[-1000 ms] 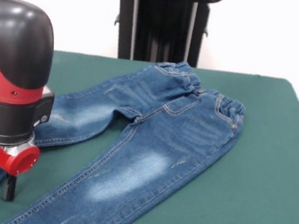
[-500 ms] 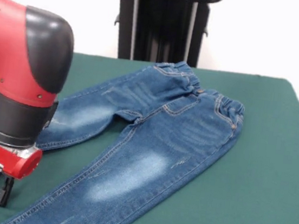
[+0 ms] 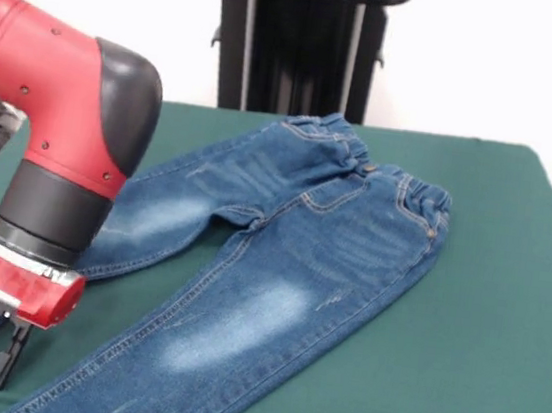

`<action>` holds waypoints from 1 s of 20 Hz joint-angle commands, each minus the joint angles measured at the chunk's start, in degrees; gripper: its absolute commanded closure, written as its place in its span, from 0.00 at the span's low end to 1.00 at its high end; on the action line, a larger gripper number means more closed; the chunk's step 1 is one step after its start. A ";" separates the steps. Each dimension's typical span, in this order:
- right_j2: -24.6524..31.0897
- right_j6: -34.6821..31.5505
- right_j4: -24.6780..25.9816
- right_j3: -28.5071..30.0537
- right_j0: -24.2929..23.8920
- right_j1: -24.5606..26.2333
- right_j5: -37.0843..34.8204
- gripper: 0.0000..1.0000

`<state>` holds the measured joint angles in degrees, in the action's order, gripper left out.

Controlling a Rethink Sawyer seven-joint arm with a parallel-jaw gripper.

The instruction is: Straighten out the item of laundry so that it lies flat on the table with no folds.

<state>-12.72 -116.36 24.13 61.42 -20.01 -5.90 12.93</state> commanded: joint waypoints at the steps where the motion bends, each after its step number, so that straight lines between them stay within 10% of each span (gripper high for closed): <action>1: -1.44 7.36 -9.14 -9.42 1.82 6.48 21.81 0.00; 10: 6.12 -0.95 7.54 -29.37 -3.64 13.91 3.20 0.00; 20: 7.94 -2.95 6.09 -30.53 -4.72 15.29 5.22 0.00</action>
<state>-13.85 -116.37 36.61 46.75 -23.28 2.76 27.54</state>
